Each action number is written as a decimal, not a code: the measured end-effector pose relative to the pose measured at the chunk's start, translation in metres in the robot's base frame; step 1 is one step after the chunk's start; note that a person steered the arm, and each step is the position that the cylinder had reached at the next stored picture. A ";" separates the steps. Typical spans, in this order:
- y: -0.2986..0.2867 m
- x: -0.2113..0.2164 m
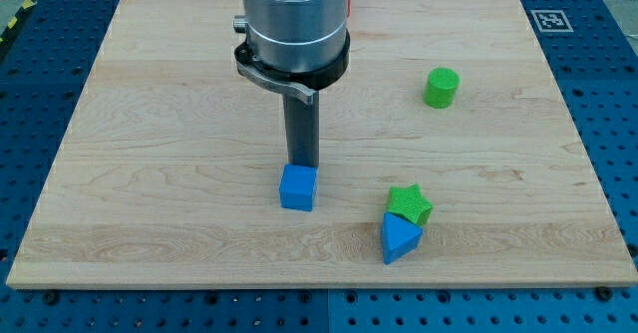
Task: Bring the green circle at the top right side of the blue cube
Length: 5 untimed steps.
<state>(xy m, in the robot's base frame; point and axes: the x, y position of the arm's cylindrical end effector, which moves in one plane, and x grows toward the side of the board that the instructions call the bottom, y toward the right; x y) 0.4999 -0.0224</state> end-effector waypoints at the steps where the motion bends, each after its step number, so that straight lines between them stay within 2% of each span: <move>1: 0.000 0.002; 3: -0.007 0.040; 5: -0.014 -0.055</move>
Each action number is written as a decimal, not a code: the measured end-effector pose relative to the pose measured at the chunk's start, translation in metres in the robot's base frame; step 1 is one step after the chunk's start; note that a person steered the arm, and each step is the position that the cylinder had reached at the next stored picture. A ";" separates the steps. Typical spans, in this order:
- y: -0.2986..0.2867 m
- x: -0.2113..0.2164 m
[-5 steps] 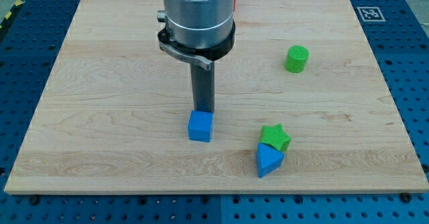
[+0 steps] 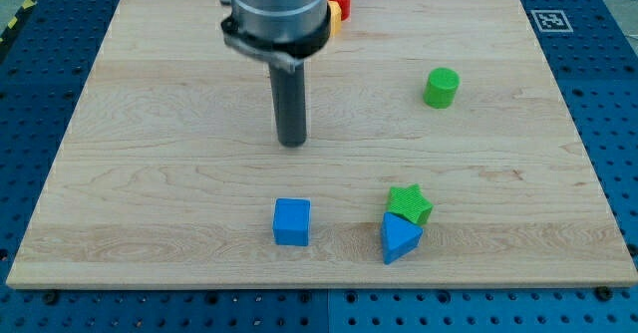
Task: Bring the green circle at the top right side of the blue cube
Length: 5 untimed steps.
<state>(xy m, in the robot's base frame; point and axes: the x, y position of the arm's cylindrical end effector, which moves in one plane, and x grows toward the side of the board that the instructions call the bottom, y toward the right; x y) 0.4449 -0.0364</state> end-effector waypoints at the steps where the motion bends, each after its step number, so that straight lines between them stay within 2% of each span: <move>1: 0.000 -0.036; 3: 0.009 -0.097; 5: 0.093 -0.101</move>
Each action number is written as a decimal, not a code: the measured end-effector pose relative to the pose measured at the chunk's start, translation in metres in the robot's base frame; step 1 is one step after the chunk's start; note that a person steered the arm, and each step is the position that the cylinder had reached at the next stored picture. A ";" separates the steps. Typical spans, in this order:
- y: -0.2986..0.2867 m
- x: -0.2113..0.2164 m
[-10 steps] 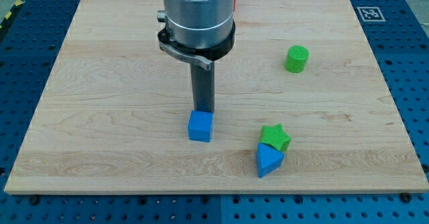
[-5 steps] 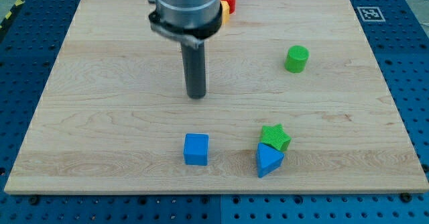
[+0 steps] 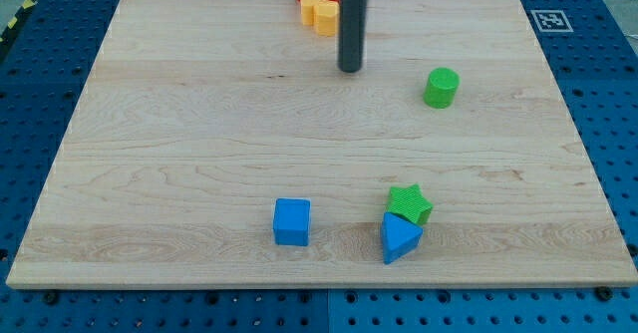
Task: Bring the green circle at the top right side of the blue cube
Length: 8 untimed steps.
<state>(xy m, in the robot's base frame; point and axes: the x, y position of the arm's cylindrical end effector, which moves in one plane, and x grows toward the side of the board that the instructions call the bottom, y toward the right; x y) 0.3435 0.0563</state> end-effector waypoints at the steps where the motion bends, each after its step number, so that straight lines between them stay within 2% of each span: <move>1: 0.054 0.000; 2: 0.114 0.002; 3: 0.121 0.018; 8: 0.069 0.060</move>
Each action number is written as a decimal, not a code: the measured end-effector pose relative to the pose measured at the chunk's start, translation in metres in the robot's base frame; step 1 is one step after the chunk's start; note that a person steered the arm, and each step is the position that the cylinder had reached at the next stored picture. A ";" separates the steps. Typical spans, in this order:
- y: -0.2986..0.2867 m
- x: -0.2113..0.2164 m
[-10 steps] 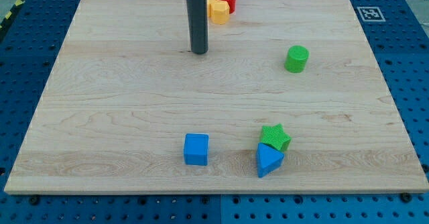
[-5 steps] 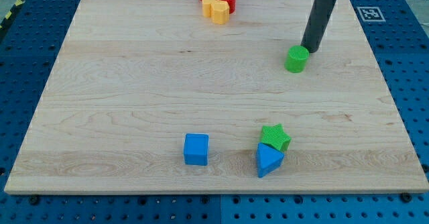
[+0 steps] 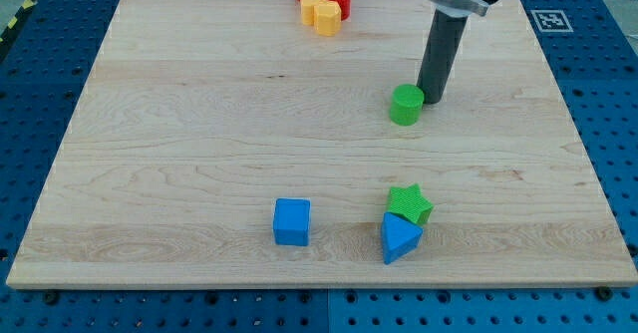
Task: Bring the green circle at the top right side of the blue cube
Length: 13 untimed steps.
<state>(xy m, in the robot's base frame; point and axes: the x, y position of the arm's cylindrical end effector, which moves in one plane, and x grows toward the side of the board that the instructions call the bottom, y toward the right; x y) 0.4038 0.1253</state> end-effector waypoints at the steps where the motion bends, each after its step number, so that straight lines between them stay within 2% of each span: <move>1: -0.009 0.018; 2: -0.021 0.029; 9: -0.122 0.015; 13: -0.122 0.086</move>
